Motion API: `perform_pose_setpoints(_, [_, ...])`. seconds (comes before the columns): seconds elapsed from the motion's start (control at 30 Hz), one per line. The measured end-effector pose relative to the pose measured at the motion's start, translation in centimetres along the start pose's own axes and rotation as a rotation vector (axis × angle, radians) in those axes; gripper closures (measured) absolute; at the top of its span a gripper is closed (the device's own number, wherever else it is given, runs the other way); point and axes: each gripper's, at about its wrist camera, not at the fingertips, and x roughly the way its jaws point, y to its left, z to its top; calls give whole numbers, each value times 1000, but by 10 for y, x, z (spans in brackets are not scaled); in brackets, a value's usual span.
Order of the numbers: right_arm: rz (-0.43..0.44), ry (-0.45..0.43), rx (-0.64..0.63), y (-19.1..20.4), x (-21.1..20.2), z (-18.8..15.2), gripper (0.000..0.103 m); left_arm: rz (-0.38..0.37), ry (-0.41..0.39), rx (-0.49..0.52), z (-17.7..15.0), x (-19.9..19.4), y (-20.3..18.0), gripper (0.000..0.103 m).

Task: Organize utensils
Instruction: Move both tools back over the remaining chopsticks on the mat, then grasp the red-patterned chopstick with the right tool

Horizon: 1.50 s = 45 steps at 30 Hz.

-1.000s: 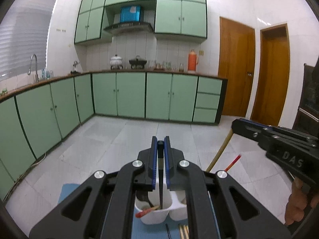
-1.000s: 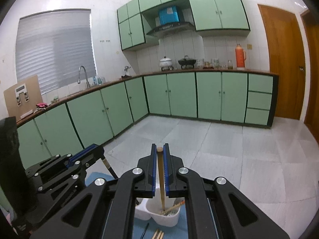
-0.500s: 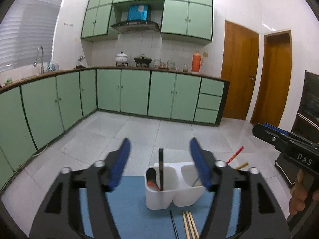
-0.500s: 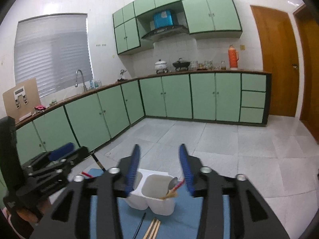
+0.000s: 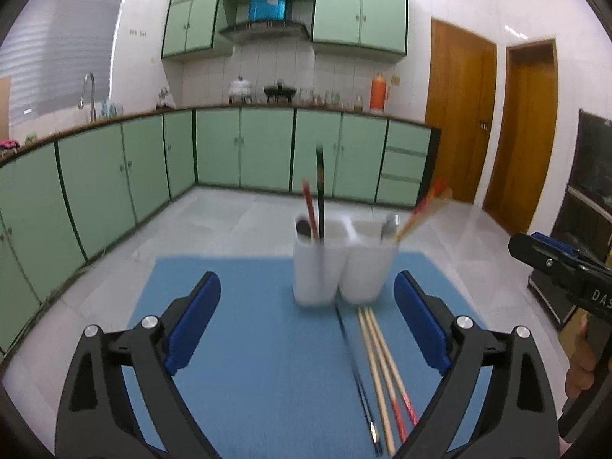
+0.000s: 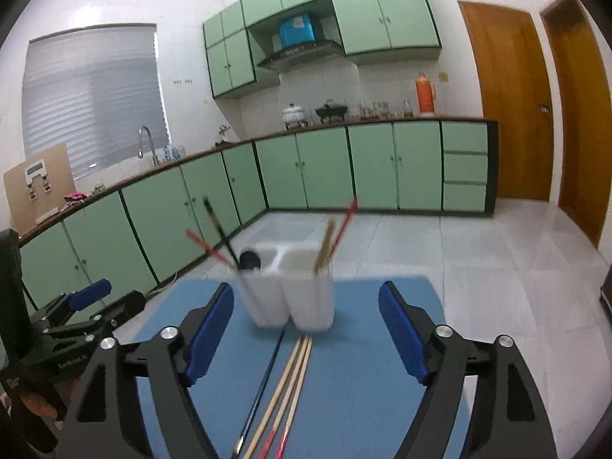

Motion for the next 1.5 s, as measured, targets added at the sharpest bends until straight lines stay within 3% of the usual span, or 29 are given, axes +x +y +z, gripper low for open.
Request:
perform_pose_setpoints(0.27, [-40,142,44,-3,7,-67,14,2,173,25,-67,9,0,11])
perform_pose_setpoints(0.63, [-63,274,44,6,16,-125,14,27,287,34,-120,10,9,11])
perform_pose_setpoints(0.87, [-52,316,24,12,20,-147,31,29,326,27,-133,11,15,11])
perform_pose_setpoints(1.13, [-28,372,-31,28,28,-158,57,30,332,36,-136,9,11,11])
perform_pose_setpoints(1.33, [-32,385,-29,25,31,-160,67,33,333,32,-136,11,10,11])
perform_pose_setpoints(1.5, [-40,387,-39,28,34,-160,69,32,337,35,-135,13,9,11])
